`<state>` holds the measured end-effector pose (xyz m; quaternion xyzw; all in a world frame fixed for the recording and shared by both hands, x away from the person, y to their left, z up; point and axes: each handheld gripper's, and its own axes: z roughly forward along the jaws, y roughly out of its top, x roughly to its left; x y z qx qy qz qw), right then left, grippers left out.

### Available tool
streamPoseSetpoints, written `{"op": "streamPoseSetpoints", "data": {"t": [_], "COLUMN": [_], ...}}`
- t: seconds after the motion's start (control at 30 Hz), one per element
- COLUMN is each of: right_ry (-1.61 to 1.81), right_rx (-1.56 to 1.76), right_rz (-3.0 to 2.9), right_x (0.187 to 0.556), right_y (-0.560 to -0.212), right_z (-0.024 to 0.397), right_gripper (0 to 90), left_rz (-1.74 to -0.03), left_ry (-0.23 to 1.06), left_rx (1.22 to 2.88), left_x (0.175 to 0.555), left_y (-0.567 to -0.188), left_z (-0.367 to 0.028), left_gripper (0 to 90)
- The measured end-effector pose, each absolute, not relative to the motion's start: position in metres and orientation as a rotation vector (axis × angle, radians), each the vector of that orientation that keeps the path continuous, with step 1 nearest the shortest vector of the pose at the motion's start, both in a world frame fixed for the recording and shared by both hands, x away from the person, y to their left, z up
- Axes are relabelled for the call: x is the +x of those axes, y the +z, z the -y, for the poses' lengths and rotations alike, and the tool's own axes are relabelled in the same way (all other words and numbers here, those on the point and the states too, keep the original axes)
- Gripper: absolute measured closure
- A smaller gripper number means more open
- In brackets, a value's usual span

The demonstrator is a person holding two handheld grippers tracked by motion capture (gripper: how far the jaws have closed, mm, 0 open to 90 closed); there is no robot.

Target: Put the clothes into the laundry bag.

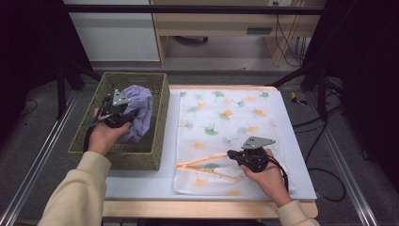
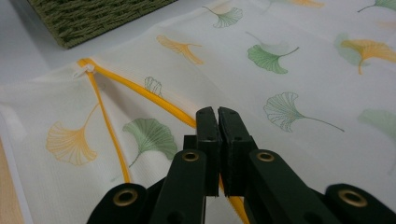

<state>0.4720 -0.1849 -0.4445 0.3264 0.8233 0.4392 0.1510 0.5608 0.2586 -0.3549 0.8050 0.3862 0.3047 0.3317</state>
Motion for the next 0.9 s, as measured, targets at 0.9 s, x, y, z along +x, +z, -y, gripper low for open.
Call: {"op": "streamPoseSetpoints", "data": {"t": [0.9], "right_ry": [1.257], "right_rx": [0.95], "right_rz": [-2.368], "right_x": [0.473], "right_y": [-0.448], "right_z": [0.185], "right_gripper": [88.2], "left_rz": [-0.924], "left_ry": [0.852], "left_rx": [2.064], "left_x": [0.538], "left_y": [-0.334], "left_z": [-0.251], "left_gripper": [73.7]}}
